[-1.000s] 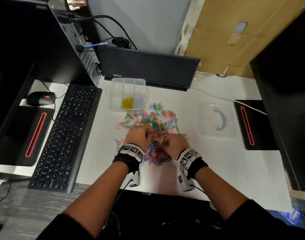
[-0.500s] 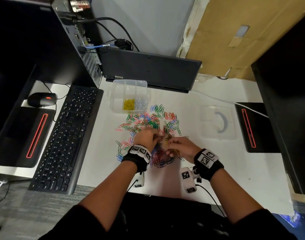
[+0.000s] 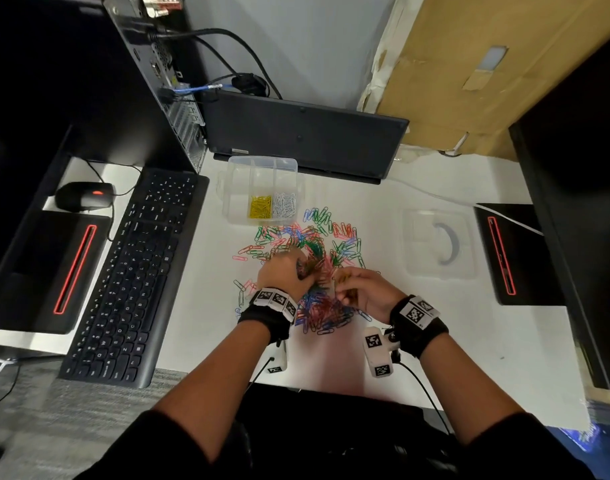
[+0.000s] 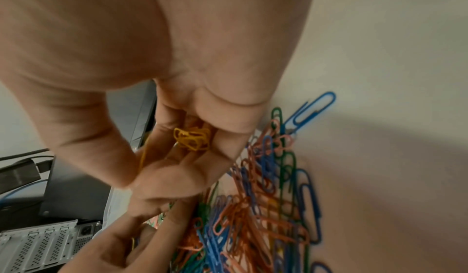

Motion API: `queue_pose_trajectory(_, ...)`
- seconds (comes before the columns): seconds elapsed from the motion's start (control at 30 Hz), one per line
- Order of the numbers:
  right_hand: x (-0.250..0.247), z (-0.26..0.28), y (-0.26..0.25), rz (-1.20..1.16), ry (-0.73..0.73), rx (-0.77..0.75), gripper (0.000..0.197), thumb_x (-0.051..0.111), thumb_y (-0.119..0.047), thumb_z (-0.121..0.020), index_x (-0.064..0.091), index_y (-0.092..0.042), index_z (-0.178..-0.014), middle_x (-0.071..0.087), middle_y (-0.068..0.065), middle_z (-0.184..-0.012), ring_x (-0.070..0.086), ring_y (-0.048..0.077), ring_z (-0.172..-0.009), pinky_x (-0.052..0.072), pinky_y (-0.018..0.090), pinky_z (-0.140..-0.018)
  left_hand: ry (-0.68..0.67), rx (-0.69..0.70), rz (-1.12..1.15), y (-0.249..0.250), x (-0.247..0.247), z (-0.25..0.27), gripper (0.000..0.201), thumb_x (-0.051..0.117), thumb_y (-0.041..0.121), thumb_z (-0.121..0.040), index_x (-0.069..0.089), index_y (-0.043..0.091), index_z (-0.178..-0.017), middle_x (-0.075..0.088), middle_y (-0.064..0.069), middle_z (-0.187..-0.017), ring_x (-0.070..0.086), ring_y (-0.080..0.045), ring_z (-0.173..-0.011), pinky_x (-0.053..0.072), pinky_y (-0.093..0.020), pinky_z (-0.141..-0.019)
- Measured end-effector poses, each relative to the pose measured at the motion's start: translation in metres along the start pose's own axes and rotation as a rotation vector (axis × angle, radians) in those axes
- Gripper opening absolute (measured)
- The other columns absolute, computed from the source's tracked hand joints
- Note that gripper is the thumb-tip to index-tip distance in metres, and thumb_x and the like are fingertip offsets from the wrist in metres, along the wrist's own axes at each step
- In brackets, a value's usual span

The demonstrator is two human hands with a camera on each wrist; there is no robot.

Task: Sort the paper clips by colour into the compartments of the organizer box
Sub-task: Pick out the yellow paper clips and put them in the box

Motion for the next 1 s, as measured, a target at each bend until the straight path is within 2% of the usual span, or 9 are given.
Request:
queue_pose_trajectory(0.13,-0.001,-0.003,-0.006,-0.015,0.012,0.002,0.015,0.058,0.001,-0.092,0.060,-0.005,-0.078,0.059,0.009,-0.070,0.061,0.020,-0.065,0.052,0.022,-0.056,-0.031,0.025,0.032,0.000,-0.002,-0.002,0.014,0.067,0.032,-0.084,0.066,0.019,-0.080,0.066,0.000,-0.079,0.062,-0.022,-0.074,0.053,-0.031,-0.063)
queue_pose_trajectory(0.23,-0.003,-0.009,-0.010,0.078,0.049,-0.015,0.013,0.068,-0.013,-0.089,0.066,-0.001,-0.085,0.063,0.011,-0.075,0.061,0.019,-0.065,0.052,0.023,-0.056,-0.060,0.067,0.072,-0.010,-0.006,-0.005,0.024,0.064,0.028,-0.086,0.061,0.013,-0.068,0.060,-0.001,-0.062,0.055,-0.019,-0.060,0.051,-0.031,-0.057)
queue_pose_trajectory(0.33,-0.004,-0.020,-0.014,0.308,0.072,-0.088,0.017,0.066,-0.009,-0.091,0.071,0.003,-0.102,0.068,0.013,-0.078,0.064,0.022,-0.066,0.052,0.024,-0.057,-0.058,0.042,0.088,-0.024,-0.016,-0.008,0.029,0.061,0.030,-0.090,0.061,0.012,-0.068,0.057,0.000,-0.058,0.051,-0.017,-0.056,0.046,-0.026,-0.055)
queue_pose_trajectory(0.43,0.001,-0.029,-0.017,0.557,0.115,-0.133,0.022,0.054,-0.001,-0.097,0.073,-0.005,-0.106,0.073,0.013,-0.081,0.068,0.022,-0.066,0.054,0.025,-0.057,-0.055,-0.026,0.040,-0.040,-0.028,-0.008,0.022,0.061,0.033,-0.089,0.067,0.019,-0.073,0.064,0.004,-0.067,0.060,-0.018,-0.067,0.049,-0.026,-0.062)
queue_pose_trajectory(0.53,0.006,-0.034,-0.024,0.814,0.221,-0.256,0.026,0.050,-0.006,-0.098,0.073,-0.019,-0.100,0.073,0.002,-0.079,0.063,0.020,-0.062,0.055,0.031,-0.058,-0.051,-0.099,0.030,-0.050,-0.037,-0.007,0.004,0.067,0.030,-0.083,0.069,0.027,-0.081,0.070,0.004,-0.085,0.064,-0.019,-0.079,0.055,-0.030,-0.072)
queue_pose_trajectory(0.63,0.009,-0.034,-0.030,0.988,0.301,-0.349,0.014,0.062,-0.021,-0.094,0.075,-0.018,-0.097,0.070,-0.007,-0.079,0.063,0.006,-0.069,0.051,0.021,-0.067,-0.043,-0.107,0.025,-0.046,-0.039,-0.007,0.003,0.067,0.028,-0.081,0.067,0.029,-0.084,0.068,0.005,-0.085,0.064,-0.020,-0.079,0.053,-0.028,-0.070)
queue_pose_trajectory(0.73,0.011,-0.034,-0.032,1.073,0.330,-0.363,0.004,0.073,-0.022,-0.086,0.076,-0.020,-0.087,0.061,-0.017,-0.066,0.056,-0.004,-0.062,0.047,0.017,-0.063,-0.005,-0.065,0.021,-0.035,-0.040,-0.007,0.008,0.066,0.023,-0.082,0.067,0.028,-0.088,0.062,0.006,-0.076,0.062,-0.020,-0.075,0.048,-0.025,-0.065)
queue_pose_trajectory(0.87,0.015,-0.036,-0.034,1.133,0.358,-0.326,0.015,0.083,-0.032,-0.076,0.072,-0.023,-0.075,0.063,-0.012,-0.066,0.059,0.004,-0.062,0.051,0.022,-0.060,0.015,-0.019,0.024,-0.033,-0.039,-0.005,0.011,0.068,0.021,-0.081,0.070,0.030,-0.086,0.068,0.006,-0.085,0.064,-0.019,-0.081,0.052,-0.027,-0.070)
queue_pose_trajectory(1.0,0.022,-0.038,-0.034,1.231,0.336,-0.311,0.012,0.077,-0.031,-0.082,0.073,-0.020,-0.081,0.059,-0.014,-0.065,0.060,0.009,-0.064,0.053,0.025,-0.065,-0.094,0.127,-0.042,-0.034,-0.034,-0.007,0.024,0.063,0.013,-0.084,0.074,0.030,-0.098,0.071,0.003,-0.106,0.064,-0.019,-0.098,0.053,-0.032,-0.084)
Point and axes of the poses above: each hand's wrist, its own z-axis away from the middle knuckle, its own x-axis out of the palm, y = z × x, the point moved 4 cm from there along -z, towards the middle knuckle
